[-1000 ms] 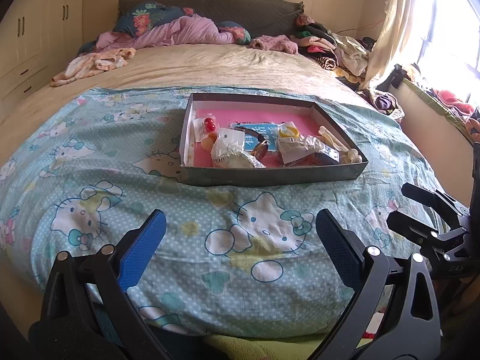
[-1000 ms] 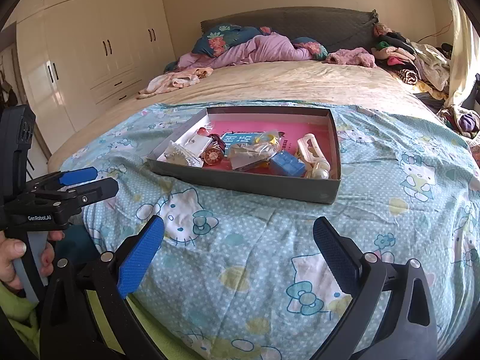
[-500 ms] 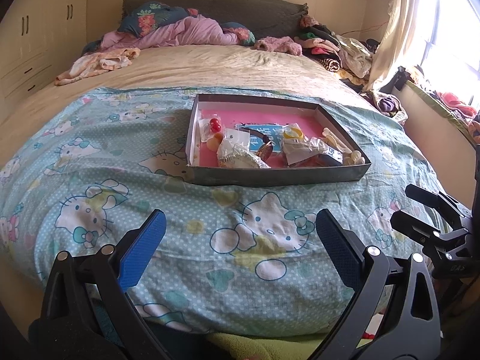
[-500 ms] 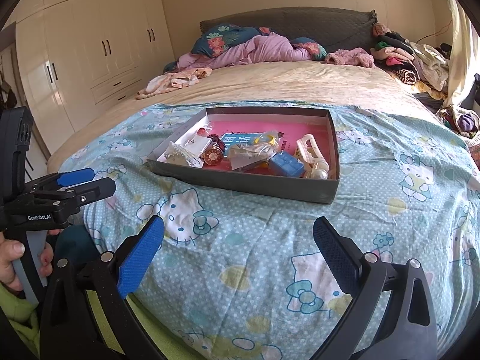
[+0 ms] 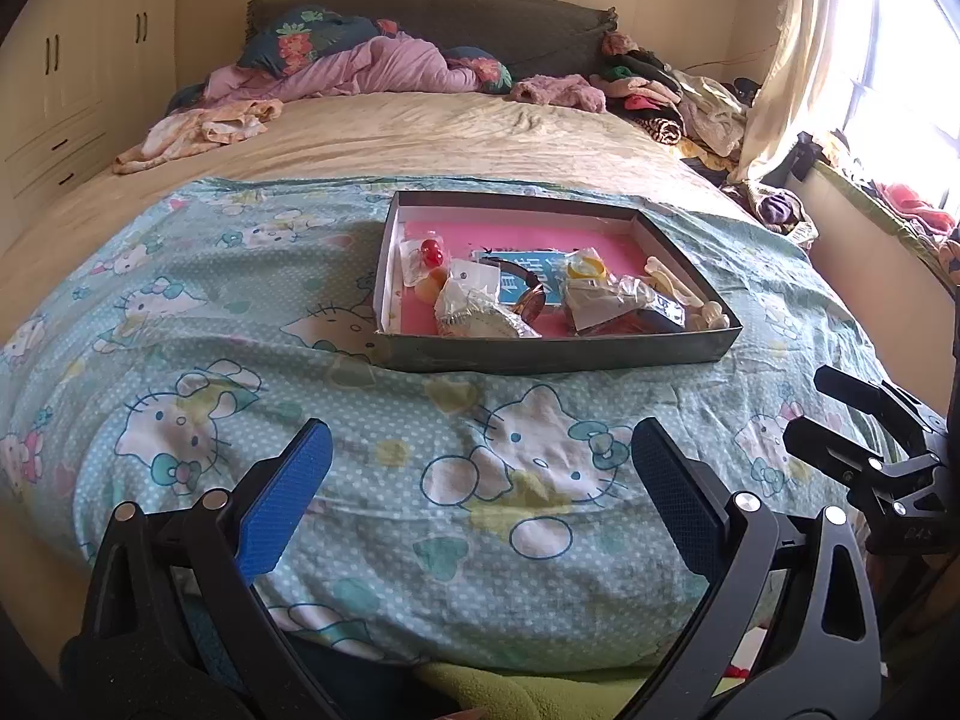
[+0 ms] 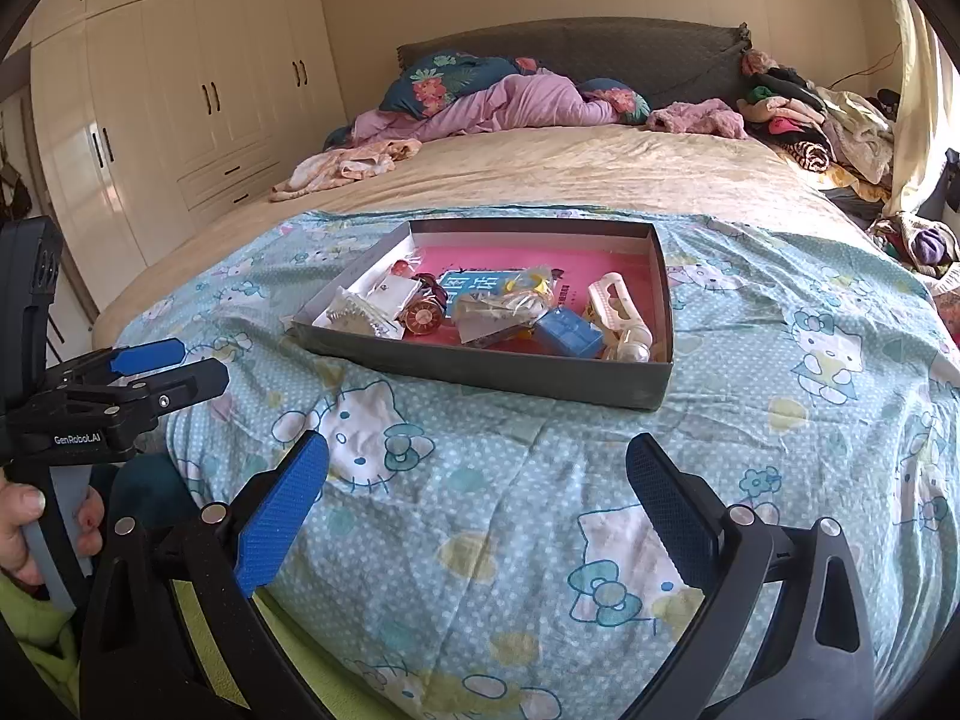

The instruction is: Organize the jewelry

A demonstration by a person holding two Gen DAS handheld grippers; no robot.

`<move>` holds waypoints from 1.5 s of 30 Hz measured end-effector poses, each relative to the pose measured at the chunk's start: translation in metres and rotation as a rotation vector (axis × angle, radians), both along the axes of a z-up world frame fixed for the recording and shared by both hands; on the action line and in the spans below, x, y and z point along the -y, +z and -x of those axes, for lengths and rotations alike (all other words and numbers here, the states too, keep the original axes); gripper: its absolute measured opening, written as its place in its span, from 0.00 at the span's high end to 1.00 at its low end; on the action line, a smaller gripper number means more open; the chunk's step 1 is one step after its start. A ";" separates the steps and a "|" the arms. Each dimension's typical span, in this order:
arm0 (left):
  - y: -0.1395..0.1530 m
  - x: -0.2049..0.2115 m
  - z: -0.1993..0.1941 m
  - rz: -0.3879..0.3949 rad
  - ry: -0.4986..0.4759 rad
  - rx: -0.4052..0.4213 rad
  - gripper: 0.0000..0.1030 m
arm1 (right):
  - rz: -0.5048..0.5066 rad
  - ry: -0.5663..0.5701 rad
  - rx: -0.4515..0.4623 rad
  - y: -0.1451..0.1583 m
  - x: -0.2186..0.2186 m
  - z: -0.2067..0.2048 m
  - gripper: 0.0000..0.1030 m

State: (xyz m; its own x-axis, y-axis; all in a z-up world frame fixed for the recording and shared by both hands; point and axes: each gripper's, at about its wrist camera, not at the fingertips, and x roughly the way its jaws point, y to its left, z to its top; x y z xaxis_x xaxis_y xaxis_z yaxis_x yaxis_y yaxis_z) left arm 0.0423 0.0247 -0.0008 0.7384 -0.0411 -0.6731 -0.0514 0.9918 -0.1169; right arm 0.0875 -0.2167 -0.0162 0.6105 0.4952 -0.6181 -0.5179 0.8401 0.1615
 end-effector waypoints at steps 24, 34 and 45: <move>-0.002 0.003 -0.002 -0.007 0.009 -0.007 0.09 | 0.004 0.003 0.000 -0.001 -0.002 0.001 0.04; -0.004 0.004 -0.001 -0.017 0.016 -0.008 0.09 | 0.007 0.005 -0.002 -0.002 -0.002 0.000 0.04; -0.007 -0.006 -0.002 0.018 0.042 -0.007 0.09 | 0.006 -0.019 -0.005 -0.004 0.003 -0.004 0.04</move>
State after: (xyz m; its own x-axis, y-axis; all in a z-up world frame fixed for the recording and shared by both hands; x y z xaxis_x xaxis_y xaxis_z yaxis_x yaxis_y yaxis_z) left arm 0.0439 0.0303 -0.0077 0.7352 -0.0222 -0.6775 -0.0942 0.9864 -0.1345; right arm 0.0917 -0.2201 -0.0199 0.6168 0.4796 -0.6241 -0.5012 0.8507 0.1585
